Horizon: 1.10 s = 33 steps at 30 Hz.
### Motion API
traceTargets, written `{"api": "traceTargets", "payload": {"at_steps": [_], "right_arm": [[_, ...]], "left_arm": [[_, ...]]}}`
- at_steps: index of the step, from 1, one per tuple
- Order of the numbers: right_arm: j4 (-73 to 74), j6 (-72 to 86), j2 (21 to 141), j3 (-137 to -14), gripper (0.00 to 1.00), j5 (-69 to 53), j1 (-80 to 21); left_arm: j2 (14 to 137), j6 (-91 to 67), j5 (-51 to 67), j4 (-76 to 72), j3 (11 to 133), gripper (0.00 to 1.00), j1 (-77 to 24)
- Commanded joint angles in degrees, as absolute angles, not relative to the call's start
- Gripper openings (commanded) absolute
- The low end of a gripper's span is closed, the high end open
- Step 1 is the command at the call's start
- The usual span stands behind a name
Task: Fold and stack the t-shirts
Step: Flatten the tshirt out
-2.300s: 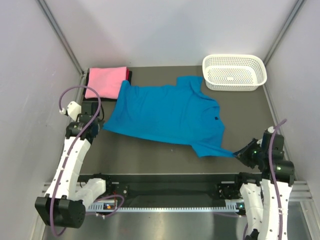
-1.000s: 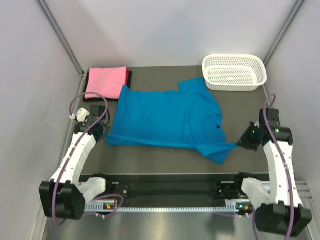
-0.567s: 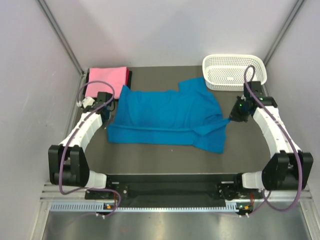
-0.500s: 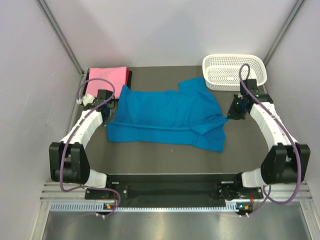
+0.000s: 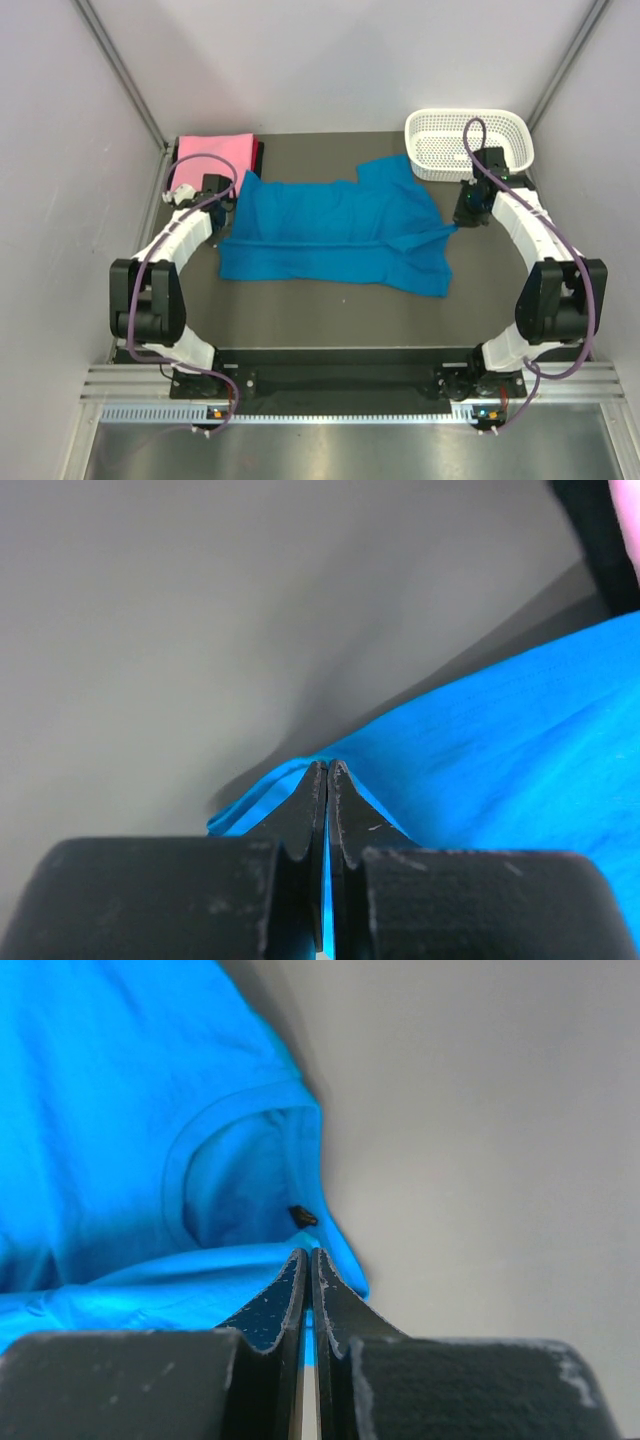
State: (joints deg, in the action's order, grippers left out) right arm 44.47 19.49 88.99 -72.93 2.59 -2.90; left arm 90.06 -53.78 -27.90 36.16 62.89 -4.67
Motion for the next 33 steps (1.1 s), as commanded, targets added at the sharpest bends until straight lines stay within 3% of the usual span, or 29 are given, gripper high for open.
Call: {"api": "traceTargets", "payload": {"at_steps": [1, 10, 18, 23, 29, 33], "right_arm": [[43.9, 18.0, 88.8, -73.5, 0.0, 6.2, -3.3], [51.1, 24.2, 81.8, -71.7, 0.0, 7.7, -3.3], [56.8, 31.8, 61.2, -56.1, 0.0, 3.7, -5.6], [64.3, 34.4, 47.8, -54.9, 0.0, 4.3, -6.9], [70.2, 32.6, 44.5, -69.0, 0.0, 8.2, -6.9], [73.7, 31.3, 48.8, -90.6, 0.0, 8.6, -6.9]], "left_arm": [[90.8, -52.6, -26.7, 32.9, 64.7, 0.0, -4.7], [85.9, -53.9, -31.5, 41.1, 66.2, 0.0, -4.9], [73.0, -56.1, -32.8, 49.1, 60.0, 0.0, -7.6], [67.3, -57.9, -29.8, 52.2, 56.9, 0.0, -8.9], [59.4, -52.4, -30.6, 50.3, 64.2, 0.0, -8.8], [57.5, -49.0, -29.1, 51.3, 84.2, 0.0, -8.9]]}}
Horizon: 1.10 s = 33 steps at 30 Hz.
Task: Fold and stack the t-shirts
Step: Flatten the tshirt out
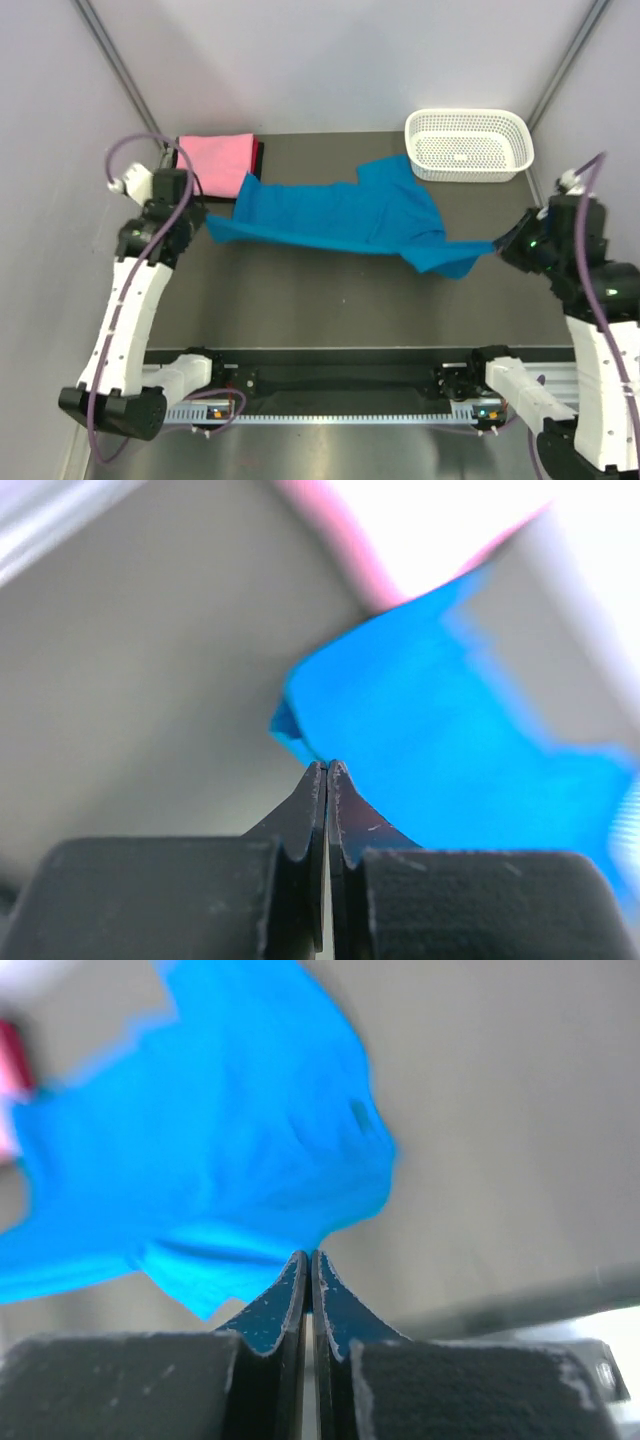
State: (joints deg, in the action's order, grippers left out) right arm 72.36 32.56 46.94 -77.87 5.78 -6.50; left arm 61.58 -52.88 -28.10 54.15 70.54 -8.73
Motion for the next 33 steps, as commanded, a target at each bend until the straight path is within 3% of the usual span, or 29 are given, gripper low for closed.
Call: {"api": "traceTargets", "payload": {"at_steps": [1, 5, 8, 12, 18, 24, 28, 33], "right_arm": [[73.9, 30.9, 50.8, -94.7, 0.0, 8.7, -6.9], [79.3, 30.9, 58.3, -123.7, 0.0, 7.4, -6.9], [80.4, 33.7, 61.4, -135.8, 0.0, 3.0, -6.9], [73.6, 38.7, 57.1, -129.9, 0.0, -4.6, -6.9], [69.3, 39.1, 55.4, -126.5, 0.0, -0.7, -6.9], [59.4, 33.8, 65.0, -125.6, 0.0, 0.9, -6.9], [45.7, 30.5, 76.1, -124.6, 0.0, 0.3, -6.9], [39.1, 24.7, 90.0, -133.0, 0.0, 3.1, -6.7]], "left_arm": [[57.3, -47.0, -28.1, 50.7, 87.4, 0.0, -8.9], [62.7, -46.1, -21.9, 55.4, 111.6, 0.0, -8.8], [64.9, -47.3, -16.7, 59.5, 121.8, 0.0, -8.8], [64.3, -47.7, -13.0, 61.1, 125.9, 0.0, -8.8], [65.7, -46.0, -14.1, 60.6, 125.3, 0.0, -8.8], [70.6, -43.7, -18.7, 50.6, 118.9, 0.0, -8.9], [78.3, -42.2, -28.6, 40.8, 115.6, 0.0, -8.8], [93.7, -38.8, -31.6, 36.4, 128.3, 0.0, -8.7]]}}
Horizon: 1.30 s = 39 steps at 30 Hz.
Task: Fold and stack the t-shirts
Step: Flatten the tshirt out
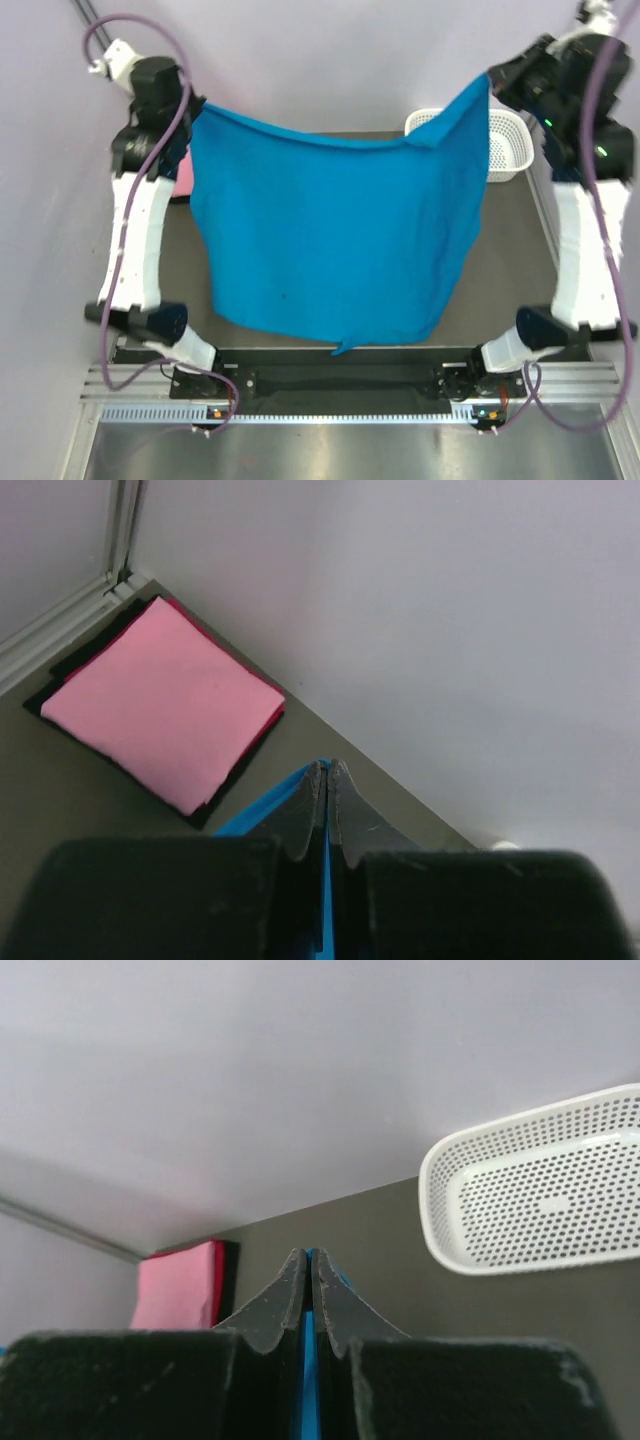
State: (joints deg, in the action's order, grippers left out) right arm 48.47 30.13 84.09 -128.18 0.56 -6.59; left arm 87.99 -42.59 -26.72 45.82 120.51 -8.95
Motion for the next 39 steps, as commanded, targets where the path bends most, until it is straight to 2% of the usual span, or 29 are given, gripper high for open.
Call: {"api": "traceTargets", "payload": {"at_steps": [1, 4, 11, 15, 18, 19, 21, 22, 25, 28, 33, 39], "right_arm": [[38.2, 24.1, 93.2, -134.7, 0.0, 2.8, -6.7], [35.1, 24.3, 96.4, -140.5, 0.0, 1.0, -6.1], [33.1, 25.8, 90.8, -141.2, 0.0, -4.2, -3.0], [34.2, 24.5, 81.5, -134.7, 0.0, -5.8, -2.7], [35.2, 26.1, 71.7, -120.1, 0.0, -9.7, -2.7], [34.7, 27.1, 68.6, -109.3, 0.0, -10.7, -2.8], [31.8, 28.9, 58.8, -98.2, 0.0, -13.8, -2.9], [31.3, 29.3, 55.8, -88.4, 0.0, -14.3, -2.9], [33.4, 30.3, 46.3, -73.5, 0.0, -14.4, -3.0], [38.5, 31.6, 40.4, -62.8, 0.0, -14.3, -3.0], [51.9, 33.9, 36.0, -52.8, 0.0, -8.7, -3.0], [60.8, 35.9, 32.8, -48.9, 0.0, -2.9, -3.0]], "left_arm": [[95.8, -37.4, -32.6, 36.5, 131.3, 0.0, -8.7], [100.3, -35.2, -32.4, 35.6, 142.0, 0.0, -8.4], [90.5, -35.8, -32.9, 31.6, 132.8, 0.0, -8.3], [83.7, -36.1, -33.3, 34.0, 127.8, 0.0, -8.4], [74.9, -37.7, -33.8, 33.5, 116.7, 0.0, -8.4], [72.4, -38.2, -34.1, 33.3, 109.1, 0.0, -8.4], [65.1, -39.6, -35.4, 33.1, 101.2, 0.0, -8.4], [62.7, -39.9, -35.6, 32.6, 93.4, 0.0, -8.4], [55.1, -40.5, -35.9, 31.6, 79.1, 0.0, -8.4], [49.6, -43.4, -35.2, 34.5, 67.6, 0.0, -8.5], [43.7, -50.3, -30.3, 42.0, 50.9, 0.0, -8.7], [42.5, -59.4, -30.1, 50.4, 42.5, 0.0, -8.7]]}}
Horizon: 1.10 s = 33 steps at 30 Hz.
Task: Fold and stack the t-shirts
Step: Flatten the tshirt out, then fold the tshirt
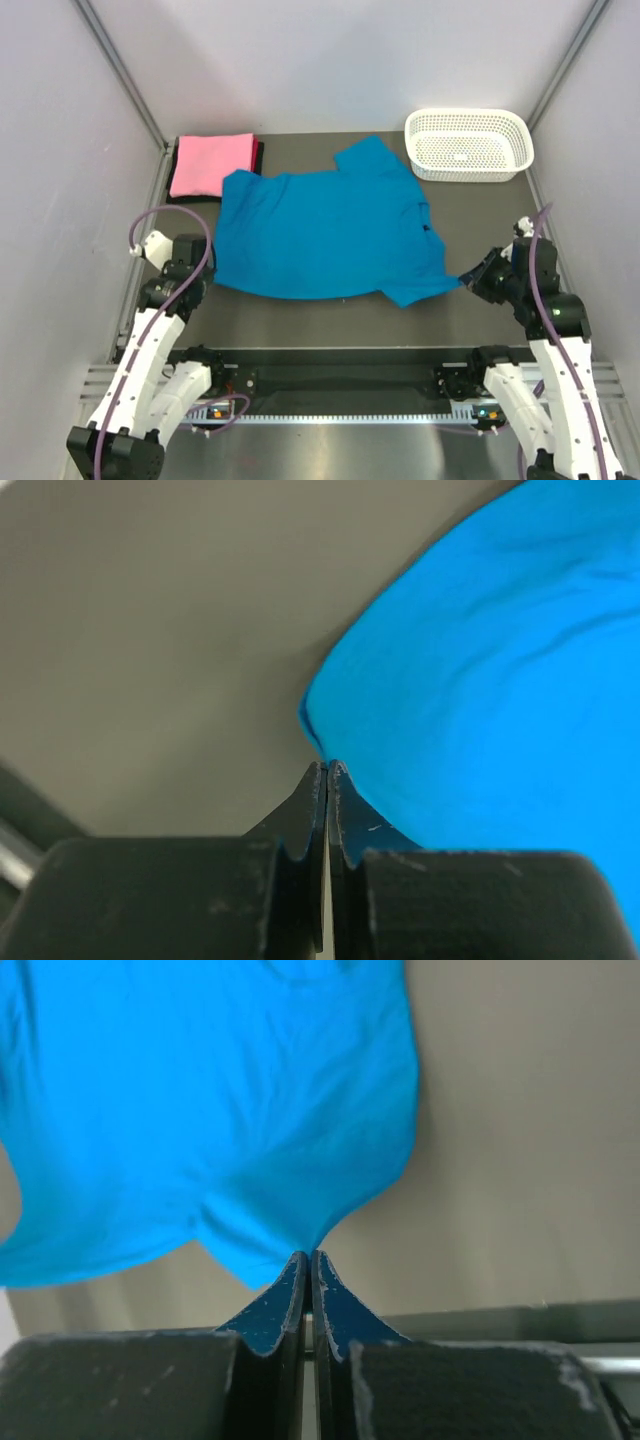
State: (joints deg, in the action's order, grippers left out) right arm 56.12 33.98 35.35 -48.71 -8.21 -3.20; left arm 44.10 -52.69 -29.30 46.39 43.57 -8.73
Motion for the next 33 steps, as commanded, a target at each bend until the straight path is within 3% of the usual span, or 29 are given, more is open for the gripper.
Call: {"api": "traceTargets", "payload": {"at_steps": [1, 8, 13, 22, 33], "right_arm": [[61.0, 36.2, 32.6, -48.4, 0.0, -2.3, -3.0], [55.5, 37.5, 36.1, -43.8, 0.0, -2.4, -3.0], [43.9, 37.4, 46.2, -43.3, 0.0, -2.8, -3.0], [34.5, 27.3, 71.6, -54.9, 0.0, -5.2, -3.6], [32.4, 20.1, 86.8, -67.5, 0.0, -1.3, -4.7]], "left_arm": [[42.6, -59.8, -30.2, 50.4, 42.4, 0.0, -8.7], [48.1, -60.8, -33.2, 49.0, 42.8, 0.0, -8.7], [54.7, -60.2, -35.9, 40.3, 41.9, 0.0, -8.7], [79.5, -61.2, -37.2, 38.9, 51.9, 0.0, -8.6], [88.5, -60.4, -39.5, 36.2, 57.6, 0.0, -8.5]]}}
